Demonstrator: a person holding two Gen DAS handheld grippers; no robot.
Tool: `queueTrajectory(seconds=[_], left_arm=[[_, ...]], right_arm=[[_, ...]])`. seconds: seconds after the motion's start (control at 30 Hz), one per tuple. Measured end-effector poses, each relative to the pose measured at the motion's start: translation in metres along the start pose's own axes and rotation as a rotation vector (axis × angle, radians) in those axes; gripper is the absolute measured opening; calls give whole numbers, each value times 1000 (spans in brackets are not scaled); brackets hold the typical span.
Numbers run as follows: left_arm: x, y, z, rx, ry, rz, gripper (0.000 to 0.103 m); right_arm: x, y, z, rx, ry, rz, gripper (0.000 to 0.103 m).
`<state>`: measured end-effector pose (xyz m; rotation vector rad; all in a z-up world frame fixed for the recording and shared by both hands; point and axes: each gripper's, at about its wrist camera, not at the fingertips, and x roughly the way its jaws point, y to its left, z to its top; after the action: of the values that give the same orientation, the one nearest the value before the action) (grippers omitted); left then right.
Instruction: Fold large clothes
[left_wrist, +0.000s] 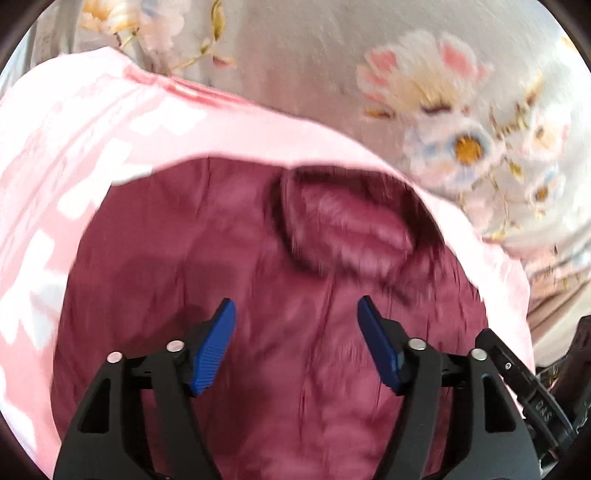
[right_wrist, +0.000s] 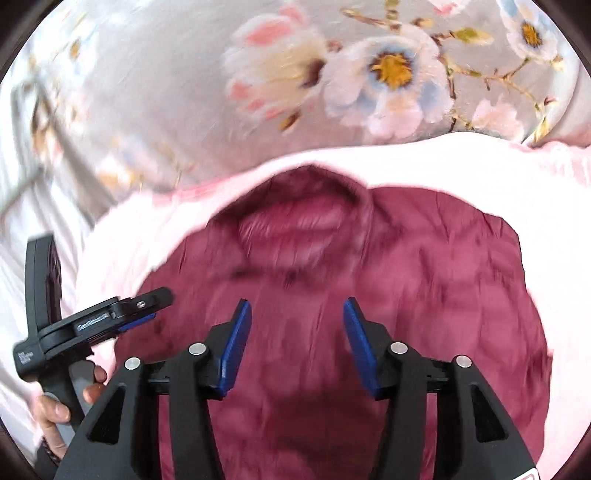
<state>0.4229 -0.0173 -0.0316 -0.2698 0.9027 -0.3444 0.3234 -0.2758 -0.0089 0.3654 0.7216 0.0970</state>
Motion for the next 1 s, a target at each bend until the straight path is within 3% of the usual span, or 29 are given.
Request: queueTrajectory(seconds=[0.07,0.13,0.27,0.3,0.33,0.4,0.47,0.5,0.57,0.6,0.67,0.77,0.83,1.0], left_arm=[[20,-1,17,-24,36,0,66],[44,1,27,-65,98,-45,66],[81,0,33,-107,166,-62,65],[86,0,32,-107,166,-56,62],[90,0,32,-106,165,-61,60],[95,0,31,-102,160,-69,57],[97,1,30,-101,149,-72,55],[100,1,29,-103,146,-73,54],[101,4,27,-98,144,-72,54],[102,2,26,-85,141,-66,54],[102,-1,25,-57,132,-51,54],[102,-7,21,-6,111,-10,50],[101,-9,18,31,104,15,30],[95,1,15,56,88,4,20]], right_arm=[[19,-19,19,75,13,-1,52],[45,-38,31,138,59,12,52],[91,-55,37,170,161,-17,52],[101,-54,37,175,196,-7,48],[108,-53,37,177,216,13,32],[113,-42,42,179,247,123,12],[97,-34,54,199,154,259,10],[87,-33,59,194,91,279,10],[87,-29,57,135,80,158,14],[96,-27,50,102,121,105,16],[106,-26,37,103,174,99,16],[105,-23,26,79,154,56,13],[101,-27,23,78,131,38,10],[80,-40,17,67,76,11,9]])
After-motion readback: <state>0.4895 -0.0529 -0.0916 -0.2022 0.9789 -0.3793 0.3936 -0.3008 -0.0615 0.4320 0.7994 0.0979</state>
